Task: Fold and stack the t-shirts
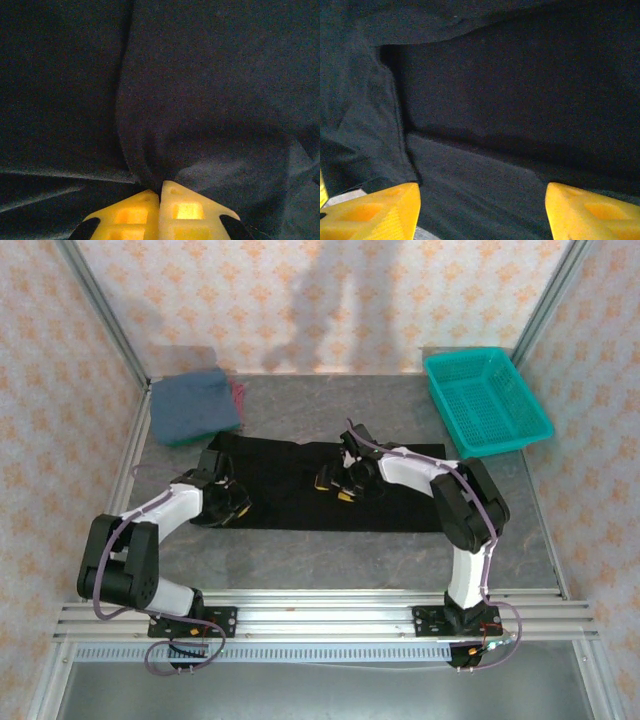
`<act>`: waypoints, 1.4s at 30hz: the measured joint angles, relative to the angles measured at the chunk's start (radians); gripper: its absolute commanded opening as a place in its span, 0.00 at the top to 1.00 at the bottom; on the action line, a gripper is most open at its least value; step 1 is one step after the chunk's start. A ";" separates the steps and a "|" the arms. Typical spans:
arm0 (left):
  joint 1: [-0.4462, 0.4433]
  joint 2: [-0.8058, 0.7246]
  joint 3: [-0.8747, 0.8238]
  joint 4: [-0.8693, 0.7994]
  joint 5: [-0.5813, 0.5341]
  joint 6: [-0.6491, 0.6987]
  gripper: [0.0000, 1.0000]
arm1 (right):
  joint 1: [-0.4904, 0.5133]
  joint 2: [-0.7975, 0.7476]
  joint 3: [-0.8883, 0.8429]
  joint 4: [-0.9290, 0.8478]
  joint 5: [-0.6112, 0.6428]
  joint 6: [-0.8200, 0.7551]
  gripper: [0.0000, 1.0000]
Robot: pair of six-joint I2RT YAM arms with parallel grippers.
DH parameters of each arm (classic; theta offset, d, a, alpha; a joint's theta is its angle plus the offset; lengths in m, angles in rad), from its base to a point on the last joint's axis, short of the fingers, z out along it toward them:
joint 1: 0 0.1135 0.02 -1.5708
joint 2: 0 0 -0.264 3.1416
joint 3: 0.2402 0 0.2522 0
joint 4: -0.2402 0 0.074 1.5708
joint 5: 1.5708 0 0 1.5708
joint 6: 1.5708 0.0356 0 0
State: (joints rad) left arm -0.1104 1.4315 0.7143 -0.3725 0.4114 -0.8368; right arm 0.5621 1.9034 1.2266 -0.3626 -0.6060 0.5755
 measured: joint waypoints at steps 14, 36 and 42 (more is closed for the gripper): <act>0.033 -0.068 0.043 -0.173 -0.058 0.126 1.00 | 0.009 0.046 0.070 -0.121 0.124 0.000 0.36; 0.028 -0.231 0.335 -0.370 -0.154 0.211 0.47 | 0.006 -0.121 0.084 -0.258 0.186 -0.031 0.30; -0.028 -0.127 0.323 -0.341 -0.120 0.217 0.47 | 0.013 -0.214 0.041 -0.123 0.050 -0.044 0.34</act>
State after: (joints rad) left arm -0.1383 1.3045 1.0378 -0.7139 0.2913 -0.6193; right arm 0.5751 1.6897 1.2678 -0.4854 -0.5556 0.5312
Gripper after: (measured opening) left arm 0.529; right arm 0.677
